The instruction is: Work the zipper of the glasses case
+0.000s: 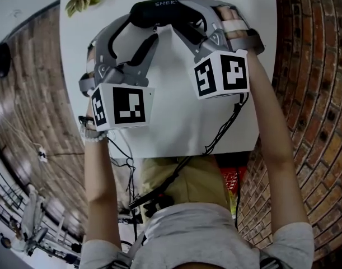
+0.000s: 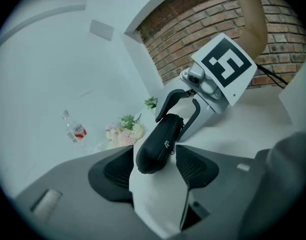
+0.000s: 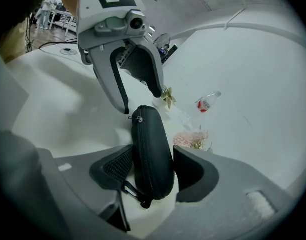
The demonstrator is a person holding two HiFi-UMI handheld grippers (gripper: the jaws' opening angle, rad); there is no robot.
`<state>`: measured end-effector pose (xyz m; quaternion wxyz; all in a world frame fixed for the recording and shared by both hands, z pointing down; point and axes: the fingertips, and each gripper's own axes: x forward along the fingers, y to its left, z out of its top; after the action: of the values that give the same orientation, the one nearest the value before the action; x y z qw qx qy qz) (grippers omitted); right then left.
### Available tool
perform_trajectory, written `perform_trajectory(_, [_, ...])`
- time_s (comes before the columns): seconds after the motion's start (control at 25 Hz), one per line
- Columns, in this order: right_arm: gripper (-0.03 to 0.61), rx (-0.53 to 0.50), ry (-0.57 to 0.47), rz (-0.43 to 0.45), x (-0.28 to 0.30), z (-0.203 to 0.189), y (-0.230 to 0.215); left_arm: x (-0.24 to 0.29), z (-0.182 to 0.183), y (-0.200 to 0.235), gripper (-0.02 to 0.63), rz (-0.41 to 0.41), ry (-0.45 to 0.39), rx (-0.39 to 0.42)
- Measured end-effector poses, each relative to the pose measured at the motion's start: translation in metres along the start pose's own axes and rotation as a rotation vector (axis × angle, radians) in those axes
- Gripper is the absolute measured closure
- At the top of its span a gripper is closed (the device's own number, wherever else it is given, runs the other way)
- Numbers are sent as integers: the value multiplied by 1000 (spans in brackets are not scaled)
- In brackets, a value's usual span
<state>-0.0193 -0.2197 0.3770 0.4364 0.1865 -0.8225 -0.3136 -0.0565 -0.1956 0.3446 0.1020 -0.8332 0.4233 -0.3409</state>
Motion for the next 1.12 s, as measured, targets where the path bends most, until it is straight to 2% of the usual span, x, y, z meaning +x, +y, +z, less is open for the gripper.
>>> perform_trajectory(0.08, [322, 3, -1, 4, 3, 0, 0, -2, 2, 1, 343, 10, 0, -29])
perform_trajectory(0.16, [322, 6, -2, 9, 5, 1, 0, -4, 3, 1, 354, 18, -2, -108])
perform_trajectory(0.36, [322, 18, -13, 21, 5, 3, -1, -2, -5, -10, 416, 4, 37, -447])
perform_trajectory(0.48, [322, 30, -21, 26, 2, 2, 0, 3, -14, -16, 473, -14, 87, -572])
perform_trajectory(0.8, [324, 38, -32, 29, 1, 3, 0, 12, -25, -20, 483, -70, 144, -724])
perform_trajectory(1.12, [324, 40, -38, 33, 1, 3, 0, 18, -22, -24, 500, -125, 130, -822])
